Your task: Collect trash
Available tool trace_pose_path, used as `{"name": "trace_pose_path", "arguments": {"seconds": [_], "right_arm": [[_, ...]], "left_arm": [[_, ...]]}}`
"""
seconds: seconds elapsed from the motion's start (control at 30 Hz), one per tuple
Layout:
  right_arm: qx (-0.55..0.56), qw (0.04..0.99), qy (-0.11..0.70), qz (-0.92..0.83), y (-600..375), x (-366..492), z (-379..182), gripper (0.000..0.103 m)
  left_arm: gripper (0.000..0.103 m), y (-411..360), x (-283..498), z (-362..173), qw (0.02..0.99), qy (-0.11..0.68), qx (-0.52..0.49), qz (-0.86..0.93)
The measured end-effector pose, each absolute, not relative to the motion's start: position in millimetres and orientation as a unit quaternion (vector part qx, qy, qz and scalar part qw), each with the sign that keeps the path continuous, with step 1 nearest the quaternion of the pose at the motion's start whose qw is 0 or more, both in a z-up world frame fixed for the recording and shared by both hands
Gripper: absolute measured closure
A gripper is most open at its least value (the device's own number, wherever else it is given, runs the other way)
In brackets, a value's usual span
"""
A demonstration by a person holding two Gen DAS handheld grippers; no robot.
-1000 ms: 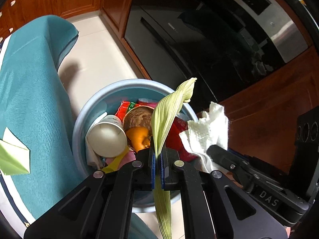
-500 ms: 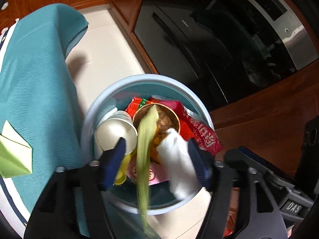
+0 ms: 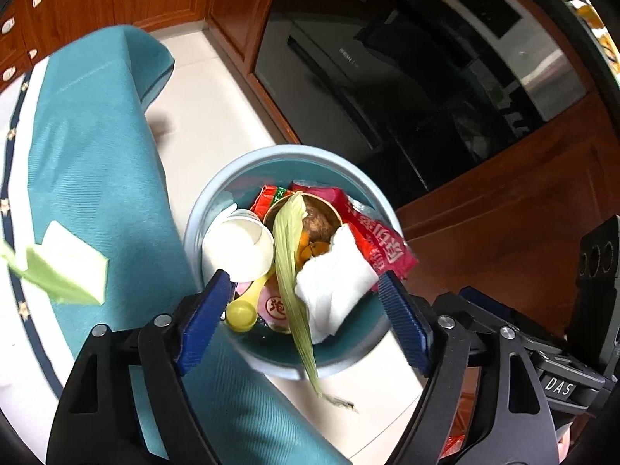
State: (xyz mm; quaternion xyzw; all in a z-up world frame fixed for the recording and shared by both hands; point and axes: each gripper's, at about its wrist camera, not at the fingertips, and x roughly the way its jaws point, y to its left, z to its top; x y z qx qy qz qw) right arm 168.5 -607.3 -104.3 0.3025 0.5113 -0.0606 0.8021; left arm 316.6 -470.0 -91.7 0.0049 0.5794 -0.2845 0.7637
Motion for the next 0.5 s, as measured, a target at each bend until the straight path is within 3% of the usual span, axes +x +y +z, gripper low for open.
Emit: {"name": "trace_pose_path", "arguments": {"seconds": [0.2, 0.33, 0.5], "right_arm": [[0.294, 0.814, 0.498, -0.060, -593.7, 137.3, -80.5, 0.018], [0.293, 0.820, 0.488, -0.065, -583.1, 114.1, -65.4, 0.014], [0.283, 0.825, 0.483, -0.072, -564.4, 84.2, -49.2, 0.007]], "left_arm": [[0.016, -450.5, 283.7, -57.1, 0.787, 0.538, 0.041, -0.298], [0.005, -435.7, 258.8, -38.4, 0.802, 0.509, 0.072, -0.305], [0.004, -412.2, 230.3, -21.2, 0.814, 0.477, 0.102, -0.314]]}}
